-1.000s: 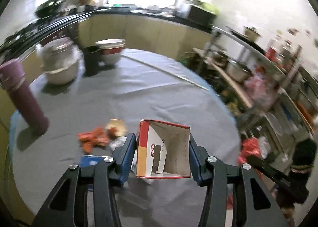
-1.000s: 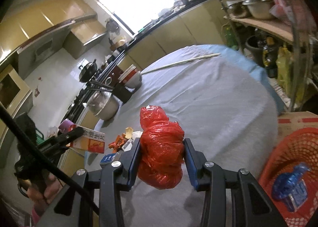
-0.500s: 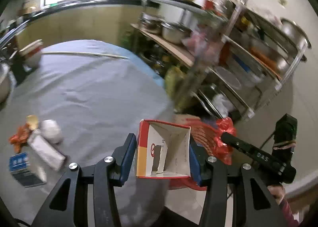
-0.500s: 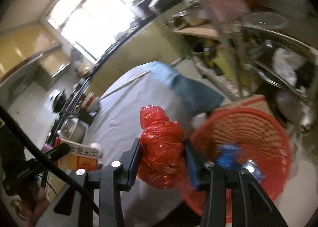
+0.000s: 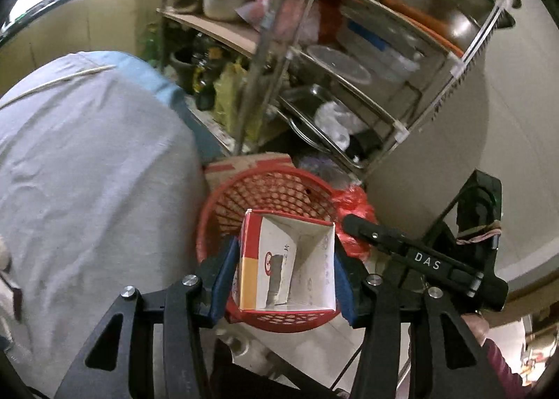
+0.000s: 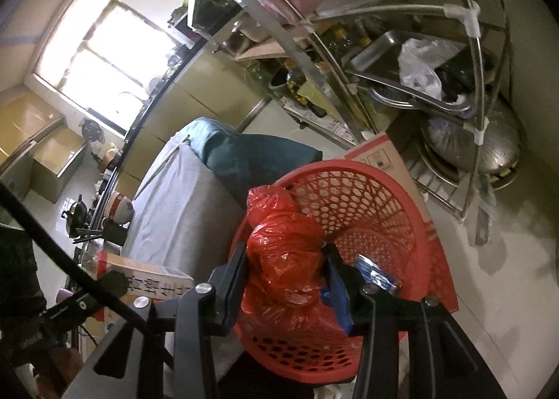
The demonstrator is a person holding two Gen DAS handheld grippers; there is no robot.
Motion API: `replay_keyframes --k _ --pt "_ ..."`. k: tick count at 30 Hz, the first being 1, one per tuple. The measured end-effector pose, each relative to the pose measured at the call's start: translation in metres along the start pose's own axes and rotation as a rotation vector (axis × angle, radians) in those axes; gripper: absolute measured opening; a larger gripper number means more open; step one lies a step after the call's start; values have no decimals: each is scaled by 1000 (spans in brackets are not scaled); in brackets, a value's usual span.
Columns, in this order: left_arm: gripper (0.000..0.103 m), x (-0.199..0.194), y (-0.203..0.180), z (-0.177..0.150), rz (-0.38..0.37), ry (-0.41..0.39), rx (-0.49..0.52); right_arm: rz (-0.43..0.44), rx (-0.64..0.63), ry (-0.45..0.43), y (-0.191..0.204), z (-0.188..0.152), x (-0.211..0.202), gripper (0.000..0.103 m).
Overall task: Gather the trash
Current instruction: 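Carry both items to the red basket and release them inside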
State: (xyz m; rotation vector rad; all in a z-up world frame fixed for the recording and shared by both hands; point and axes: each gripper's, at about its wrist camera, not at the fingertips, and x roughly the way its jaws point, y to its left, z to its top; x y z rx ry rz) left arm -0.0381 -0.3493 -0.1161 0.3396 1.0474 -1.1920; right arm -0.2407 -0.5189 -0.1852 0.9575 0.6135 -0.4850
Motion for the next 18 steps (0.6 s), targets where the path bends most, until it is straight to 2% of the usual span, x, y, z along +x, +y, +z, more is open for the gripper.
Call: replay_keyframes --k 4,6,7,11,14,18 --pt "55 15 -6 -1 1 44 21 13 49 -2 -10 2 -3 52" --pt "64 16 -3 -2 -5 55 15 23 65 -6 -11 3 -5 59" --pt "65 15 -1 -3 -11 55 8 30 69 -9 -11 3 -6 62" --pt "65 6 8 -5 1 48 -8 37 47 -23 0 2 -8 62" --pt "66 -10 20 -12 42 22 -27 57 6 -40 15 0 -8 62" --pt "67 -44 46 -33 167 -34 -64 93 -50 -36 41 -6 -2 62"
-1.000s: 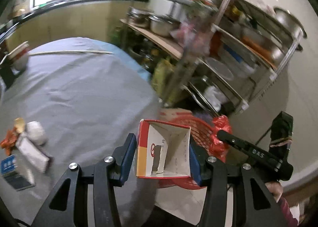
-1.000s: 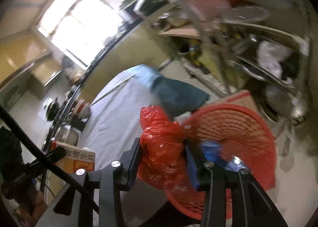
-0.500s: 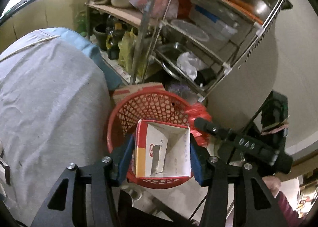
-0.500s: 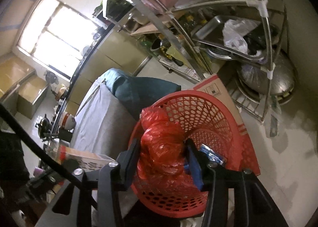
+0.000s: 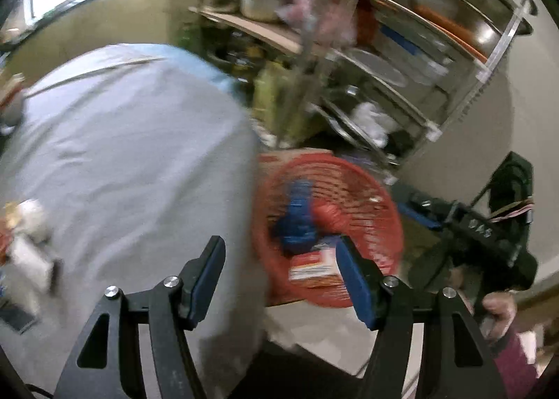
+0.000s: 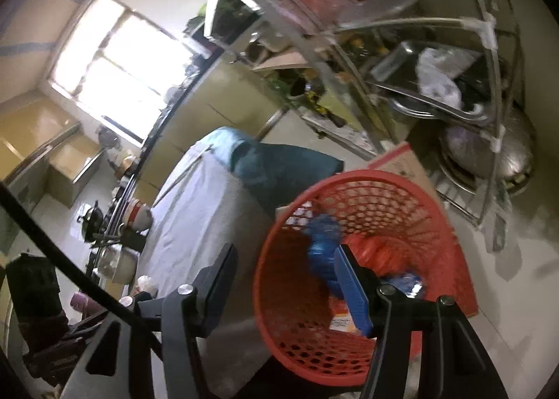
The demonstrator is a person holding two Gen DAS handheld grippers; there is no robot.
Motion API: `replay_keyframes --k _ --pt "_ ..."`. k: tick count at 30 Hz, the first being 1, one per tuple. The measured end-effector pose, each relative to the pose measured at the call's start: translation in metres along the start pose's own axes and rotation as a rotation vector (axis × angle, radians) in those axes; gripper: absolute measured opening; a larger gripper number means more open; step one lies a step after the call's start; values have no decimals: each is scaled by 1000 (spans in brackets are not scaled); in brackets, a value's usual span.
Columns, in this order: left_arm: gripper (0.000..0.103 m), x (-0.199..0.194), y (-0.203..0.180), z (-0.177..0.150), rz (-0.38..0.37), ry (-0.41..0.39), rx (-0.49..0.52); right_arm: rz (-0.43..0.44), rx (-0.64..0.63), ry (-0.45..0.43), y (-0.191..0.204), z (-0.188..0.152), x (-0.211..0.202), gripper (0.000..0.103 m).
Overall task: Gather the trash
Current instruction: 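Move both open tools back toward the remaining trash on the table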
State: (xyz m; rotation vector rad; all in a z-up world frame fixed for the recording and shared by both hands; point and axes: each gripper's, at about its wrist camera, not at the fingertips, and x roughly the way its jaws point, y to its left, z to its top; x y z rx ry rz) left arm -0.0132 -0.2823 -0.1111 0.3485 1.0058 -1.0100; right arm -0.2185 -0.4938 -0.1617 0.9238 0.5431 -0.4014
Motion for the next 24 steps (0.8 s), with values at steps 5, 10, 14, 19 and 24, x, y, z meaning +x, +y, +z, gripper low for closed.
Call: replay_keyframes --k 5,10,14,19,24 --pt "72 -44 56 -41 159 -80 -91 39 -98 60 40 -16 25 62" --pt "73 -81 125 -96 274 -111 -256 84 -206 153 93 -41 60 62" --pt "73 -107 172 -132 368 -127 -361 110 -299 220 134 -66 83 60" --pt "73 -138 224 -168 444 -156 -484 134 -387 316 176 -99 109 59" --pt "73 -146 249 -187 446 -170 -558 190 -489 403 228 -128 130 59"
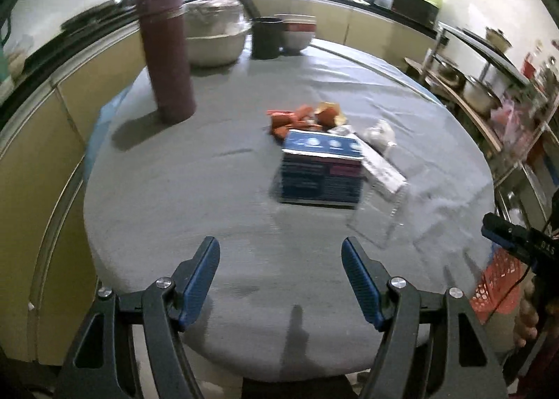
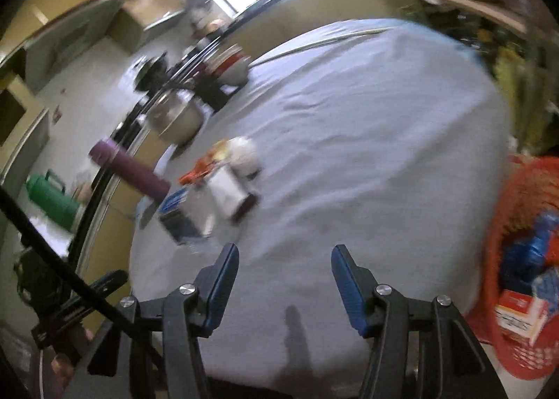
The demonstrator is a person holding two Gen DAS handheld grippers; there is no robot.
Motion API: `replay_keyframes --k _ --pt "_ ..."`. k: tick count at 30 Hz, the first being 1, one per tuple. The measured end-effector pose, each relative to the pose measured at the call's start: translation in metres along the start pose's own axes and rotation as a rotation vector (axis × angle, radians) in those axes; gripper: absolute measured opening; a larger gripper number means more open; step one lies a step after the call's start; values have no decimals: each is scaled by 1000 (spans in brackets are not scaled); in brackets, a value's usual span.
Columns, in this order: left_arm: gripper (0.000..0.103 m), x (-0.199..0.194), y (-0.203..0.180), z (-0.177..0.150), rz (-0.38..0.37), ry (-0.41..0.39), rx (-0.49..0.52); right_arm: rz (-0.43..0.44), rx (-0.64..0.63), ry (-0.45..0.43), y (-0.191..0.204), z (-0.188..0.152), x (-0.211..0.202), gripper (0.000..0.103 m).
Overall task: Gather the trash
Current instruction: 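Move both open tools back toward the remaining trash on the table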
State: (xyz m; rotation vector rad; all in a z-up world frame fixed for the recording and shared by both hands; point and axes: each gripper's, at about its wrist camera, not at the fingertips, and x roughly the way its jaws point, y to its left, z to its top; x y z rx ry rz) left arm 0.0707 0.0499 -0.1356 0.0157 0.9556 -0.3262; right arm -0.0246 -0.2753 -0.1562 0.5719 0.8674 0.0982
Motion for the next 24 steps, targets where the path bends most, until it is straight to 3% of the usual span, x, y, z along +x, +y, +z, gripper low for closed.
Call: replay_keyframes --k 3,10,16,24 --pt "73 2 8 -1 -23 10 -28 22 -34 52 23 1 19 59" --pt "73 5 24 -6 -16 16 -49 67 30 125 53 19 53 60" --pt "73 4 38 -8 -13 16 -76 -14 63 145 69 32 82 63" --pt "73 2 45 -11 -12 20 -86 -46 248 160 61 42 99 65"
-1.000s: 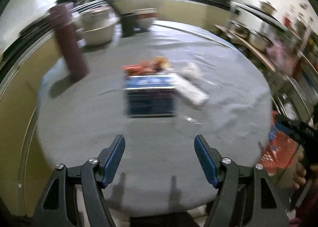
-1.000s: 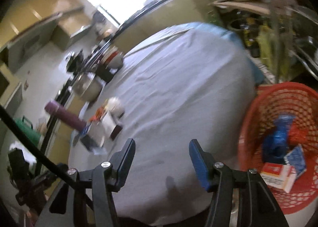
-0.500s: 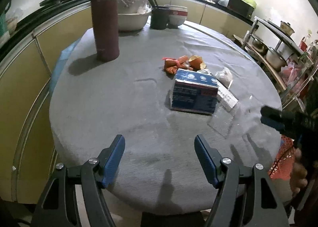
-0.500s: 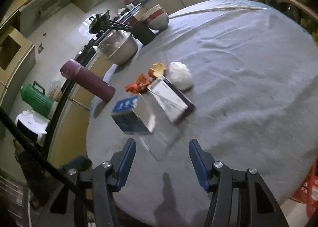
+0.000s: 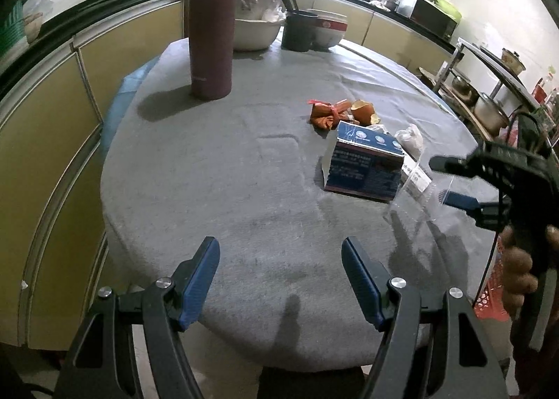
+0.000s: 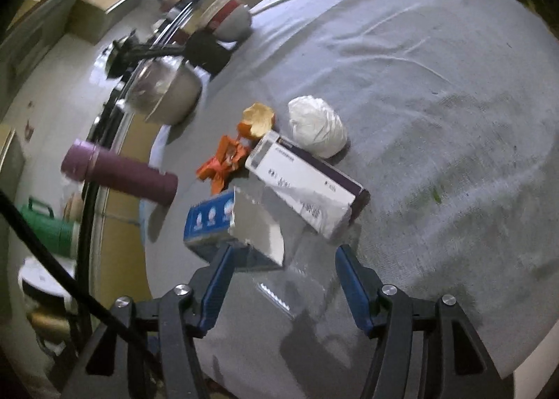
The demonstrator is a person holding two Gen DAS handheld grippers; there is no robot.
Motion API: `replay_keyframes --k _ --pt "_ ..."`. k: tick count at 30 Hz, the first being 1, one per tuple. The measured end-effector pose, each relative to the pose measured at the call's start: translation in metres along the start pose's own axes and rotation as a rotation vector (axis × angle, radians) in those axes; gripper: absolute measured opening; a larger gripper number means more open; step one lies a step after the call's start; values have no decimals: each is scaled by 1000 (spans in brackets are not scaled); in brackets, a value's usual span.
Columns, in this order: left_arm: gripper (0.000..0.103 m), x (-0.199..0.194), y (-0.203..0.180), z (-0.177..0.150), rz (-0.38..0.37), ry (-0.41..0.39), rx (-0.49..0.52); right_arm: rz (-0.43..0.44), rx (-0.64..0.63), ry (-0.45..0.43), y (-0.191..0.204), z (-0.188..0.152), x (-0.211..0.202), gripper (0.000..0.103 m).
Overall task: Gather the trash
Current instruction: 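Move both open tools back toward the remaining trash on the table, then grasp the blue medicine box with left tool while right grasps the clear plastic tray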
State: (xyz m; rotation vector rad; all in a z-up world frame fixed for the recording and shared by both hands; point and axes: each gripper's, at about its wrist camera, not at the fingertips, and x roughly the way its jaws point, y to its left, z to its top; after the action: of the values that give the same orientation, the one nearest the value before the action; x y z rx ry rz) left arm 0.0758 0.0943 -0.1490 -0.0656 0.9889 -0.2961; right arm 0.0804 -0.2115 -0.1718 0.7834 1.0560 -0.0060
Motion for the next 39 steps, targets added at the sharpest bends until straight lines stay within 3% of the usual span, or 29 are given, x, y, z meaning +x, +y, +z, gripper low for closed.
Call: replay_keyframes --k 8,13,26,33,39 --pt "73 -3 -2 -4 -9 -2 2 -144 24 -47 17 9 21 69" --pt "73 -3 0 -7 -4 7 2 -195 12 -33 16 8 38 69" --pt "73 0 -5 1 -9 13 -1 -140 -8 -34 -23 2 1 66" --pt "78 12 -30 35 -78 21 -6 -178 -19 -70 -49 0 -25 66" --pt "79 34 -62 88 -112 9 75 -152 32 -50 -71 -2 -29 66"
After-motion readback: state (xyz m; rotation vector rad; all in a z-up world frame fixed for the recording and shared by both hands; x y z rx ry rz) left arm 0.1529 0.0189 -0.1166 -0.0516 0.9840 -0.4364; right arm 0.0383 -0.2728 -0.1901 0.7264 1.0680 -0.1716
